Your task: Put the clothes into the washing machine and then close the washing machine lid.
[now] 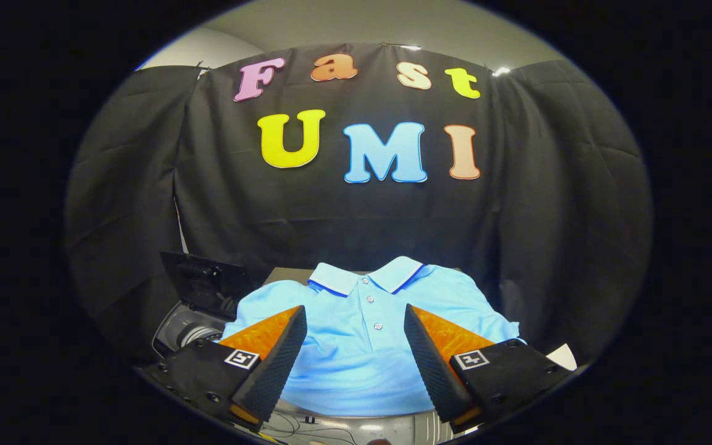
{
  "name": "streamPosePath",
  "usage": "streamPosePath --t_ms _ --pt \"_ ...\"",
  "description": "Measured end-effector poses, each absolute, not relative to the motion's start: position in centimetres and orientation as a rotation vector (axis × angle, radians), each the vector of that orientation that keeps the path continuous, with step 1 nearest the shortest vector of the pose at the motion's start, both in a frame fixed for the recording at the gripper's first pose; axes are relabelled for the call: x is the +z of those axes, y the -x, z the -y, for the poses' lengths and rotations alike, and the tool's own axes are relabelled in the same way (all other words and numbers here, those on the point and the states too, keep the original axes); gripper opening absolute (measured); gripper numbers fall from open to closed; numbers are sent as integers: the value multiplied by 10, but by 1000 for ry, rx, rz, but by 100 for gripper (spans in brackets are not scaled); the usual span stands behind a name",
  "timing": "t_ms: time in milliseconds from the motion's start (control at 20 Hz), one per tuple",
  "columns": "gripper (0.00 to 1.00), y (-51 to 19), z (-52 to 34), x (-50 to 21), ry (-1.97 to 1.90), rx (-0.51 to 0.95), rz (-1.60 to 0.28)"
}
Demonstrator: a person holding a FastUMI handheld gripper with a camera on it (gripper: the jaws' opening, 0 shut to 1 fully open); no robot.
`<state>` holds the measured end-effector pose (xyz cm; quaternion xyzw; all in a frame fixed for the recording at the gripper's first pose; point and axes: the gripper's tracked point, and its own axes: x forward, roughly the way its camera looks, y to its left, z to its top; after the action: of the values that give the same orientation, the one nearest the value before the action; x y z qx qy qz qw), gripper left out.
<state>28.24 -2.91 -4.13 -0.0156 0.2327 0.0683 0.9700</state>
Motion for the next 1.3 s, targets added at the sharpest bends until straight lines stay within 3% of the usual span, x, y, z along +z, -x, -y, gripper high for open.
streamPosePath --t_ms 600,1150,1250,1300 --pt "98 -335 32 -95 59 196 -700" --pt "97 -335 28 -127 71 243 -853" --pt "94 -335 26 -125 79 258 -856" --pt "83 -335 23 -127 80 266 -859"
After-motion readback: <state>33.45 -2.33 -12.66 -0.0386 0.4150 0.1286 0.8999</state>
